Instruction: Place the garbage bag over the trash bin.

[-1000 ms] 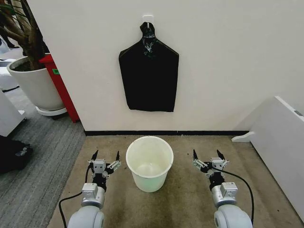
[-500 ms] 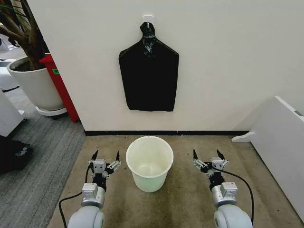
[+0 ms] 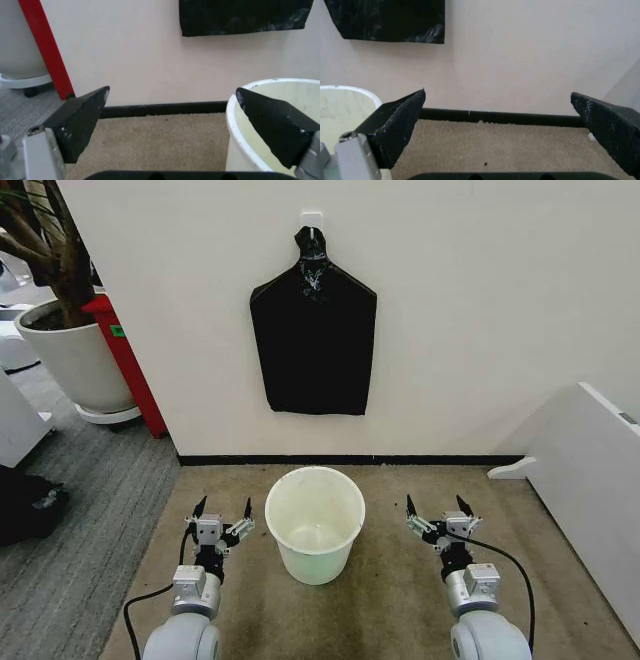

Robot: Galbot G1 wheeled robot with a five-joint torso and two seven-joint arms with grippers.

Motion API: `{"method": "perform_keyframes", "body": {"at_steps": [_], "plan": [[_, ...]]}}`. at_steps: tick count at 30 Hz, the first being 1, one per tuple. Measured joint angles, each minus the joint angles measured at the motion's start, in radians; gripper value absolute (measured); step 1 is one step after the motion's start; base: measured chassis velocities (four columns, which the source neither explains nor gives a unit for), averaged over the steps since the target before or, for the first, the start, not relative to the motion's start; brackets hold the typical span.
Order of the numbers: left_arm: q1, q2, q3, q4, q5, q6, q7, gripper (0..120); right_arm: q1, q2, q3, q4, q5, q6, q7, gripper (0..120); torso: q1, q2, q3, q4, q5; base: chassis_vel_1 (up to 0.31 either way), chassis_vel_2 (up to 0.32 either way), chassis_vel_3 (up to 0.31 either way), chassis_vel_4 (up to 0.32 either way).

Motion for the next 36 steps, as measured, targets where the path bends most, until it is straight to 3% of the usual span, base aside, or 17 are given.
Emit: {"method": "perform_keyframes", "body": {"at_steps": [6, 21, 29, 36], "plan": [[0.009, 0.002, -0.005, -0.010, -0.007, 0.002, 0.000, 100, -0.007, 0.000, 0.001, 0.013, 0.007, -0.001, -0.002, 100, 0.000, 0.000, 0.000, 0.0000, 0.0000, 0.000, 0.000, 0.000, 0.000], [0.237, 0.059, -0.168, -0.324, -0.209, 0.069, -0.044, 100, -0.195, -0.018, 0.039, 0.417, 0.245, -0.106, -0.096, 100, 0.000, 0.000, 0.000, -0.0001, -0.0006, 0.000, 0.000, 0.000, 0.000], [0.362, 0.090, -0.257, -0.493, -0.318, 0.105, -0.068, 100, -0.168, -0.052, 0.025, 0.390, 0.302, -0.159, -0.043, 100, 0.000, 0.000, 0.000, 0.0000, 0.0001, 0.000, 0.000, 0.000, 0.000], [0.423, 0.105, -0.300, -0.510, -0.372, 0.123, -0.080, 100, -0.052, -0.131, 0.016, 0.347, 0.486, -0.162, 0.064, 100, 0.000, 0.000, 0.000, 0.0001, 0.0000, 0.000, 0.000, 0.000, 0.000]]}}
